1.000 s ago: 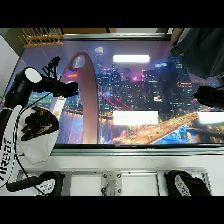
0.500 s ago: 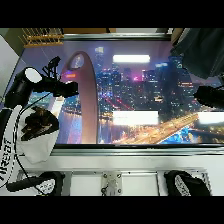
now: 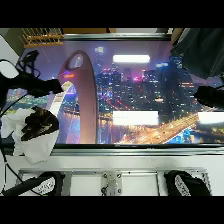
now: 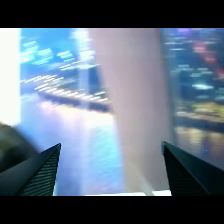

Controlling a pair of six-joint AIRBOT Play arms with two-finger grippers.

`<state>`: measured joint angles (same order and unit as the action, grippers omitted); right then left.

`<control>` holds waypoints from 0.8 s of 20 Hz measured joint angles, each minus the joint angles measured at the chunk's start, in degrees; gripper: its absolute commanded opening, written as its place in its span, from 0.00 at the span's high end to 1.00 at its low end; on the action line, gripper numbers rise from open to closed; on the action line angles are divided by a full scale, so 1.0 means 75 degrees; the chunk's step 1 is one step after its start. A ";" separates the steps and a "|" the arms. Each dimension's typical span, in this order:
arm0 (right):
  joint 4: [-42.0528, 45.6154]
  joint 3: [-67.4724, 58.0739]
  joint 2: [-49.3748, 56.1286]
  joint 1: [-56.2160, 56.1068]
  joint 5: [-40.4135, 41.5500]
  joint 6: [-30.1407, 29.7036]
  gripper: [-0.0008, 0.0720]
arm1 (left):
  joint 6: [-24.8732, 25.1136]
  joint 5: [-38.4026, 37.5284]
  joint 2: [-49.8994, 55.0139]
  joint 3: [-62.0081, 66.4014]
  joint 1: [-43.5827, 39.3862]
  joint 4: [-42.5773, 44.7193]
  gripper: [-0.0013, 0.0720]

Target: Fold the clothes and pants, and hang the long-sleeved shirts on hangers.

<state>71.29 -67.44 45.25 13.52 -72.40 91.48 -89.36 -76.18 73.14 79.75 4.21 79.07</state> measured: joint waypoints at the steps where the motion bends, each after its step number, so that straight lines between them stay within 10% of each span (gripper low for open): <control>1: 0.0000 0.0000 0.0000 0.0000 0.0000 0.0000 0.97 | -0.0125 0.0017 -0.0268 -0.0335 0.0178 0.0504 0.03; 13: 0.0000 0.0000 0.0000 0.0000 -0.0003 0.0000 0.97 | -0.0536 0.2311 -0.0417 -0.4106 0.1233 0.2224 0.08; 15: 0.0000 0.0000 0.0000 0.0000 -0.0003 0.0000 0.97 | -0.0571 0.2361 -0.0224 -0.4264 0.1247 0.2031 0.81; 16: 0.0000 0.0000 0.0003 0.0000 -0.0003 0.0000 0.97 | -0.0571 0.2358 -0.0169 -0.4310 0.1250 0.1929 0.97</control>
<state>71.29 -67.44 45.28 13.52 -72.42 91.48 -93.65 -58.50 71.88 47.42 13.58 93.54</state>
